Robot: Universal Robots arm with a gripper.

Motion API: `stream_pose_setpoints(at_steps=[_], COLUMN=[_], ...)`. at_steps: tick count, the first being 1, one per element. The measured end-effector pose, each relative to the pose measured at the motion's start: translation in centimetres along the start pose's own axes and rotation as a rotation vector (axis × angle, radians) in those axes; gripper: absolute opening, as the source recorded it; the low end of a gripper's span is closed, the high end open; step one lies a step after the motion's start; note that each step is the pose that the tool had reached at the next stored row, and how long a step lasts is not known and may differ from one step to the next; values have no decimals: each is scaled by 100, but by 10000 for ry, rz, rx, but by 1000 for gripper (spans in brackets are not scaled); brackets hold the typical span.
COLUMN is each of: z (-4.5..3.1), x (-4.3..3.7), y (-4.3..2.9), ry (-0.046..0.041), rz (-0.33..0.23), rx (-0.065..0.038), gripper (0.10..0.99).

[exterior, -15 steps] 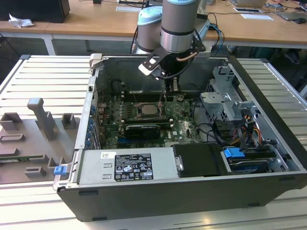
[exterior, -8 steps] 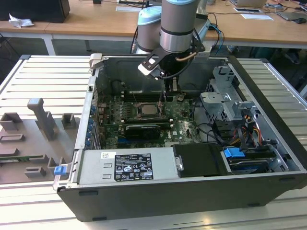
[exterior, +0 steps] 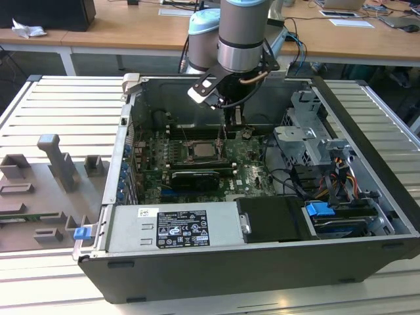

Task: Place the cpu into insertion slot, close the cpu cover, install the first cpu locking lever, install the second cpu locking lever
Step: 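Close the cpu cover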

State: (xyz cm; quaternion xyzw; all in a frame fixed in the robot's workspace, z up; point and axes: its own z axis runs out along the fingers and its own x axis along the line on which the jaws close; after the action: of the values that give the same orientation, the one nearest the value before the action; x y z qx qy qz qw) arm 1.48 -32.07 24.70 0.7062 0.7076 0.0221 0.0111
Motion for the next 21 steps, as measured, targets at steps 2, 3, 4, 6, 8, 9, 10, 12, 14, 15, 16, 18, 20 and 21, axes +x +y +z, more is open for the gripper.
stream_pose_setpoints(at_steps=[2,3,4,6,8,9,10,12,14,15,16,18,20,21], z=[0,0,-1,-1,-1,-1,-1,-2,-2,-2,-2,-2,-2,-2], x=[0,0,0,0,0,0,0,0,0,0,0,0,0,0], y=[-5,-8,-10,-15,-21,-24,-29,-35,-40,-41,-44,-46,-49,-51], ry=[0,-1,0,0,-1,0,0,0,0,0,0,-1,0,0], rz=[0,0,0,0,0,0,1,0,0,-1,0,0,0,0], rx=[0,0,0,0,0,0,0,0,0,0,0,0,0,0], gripper=[106,106,106,106,106,106,106,106,106,106,106,106,106,106])
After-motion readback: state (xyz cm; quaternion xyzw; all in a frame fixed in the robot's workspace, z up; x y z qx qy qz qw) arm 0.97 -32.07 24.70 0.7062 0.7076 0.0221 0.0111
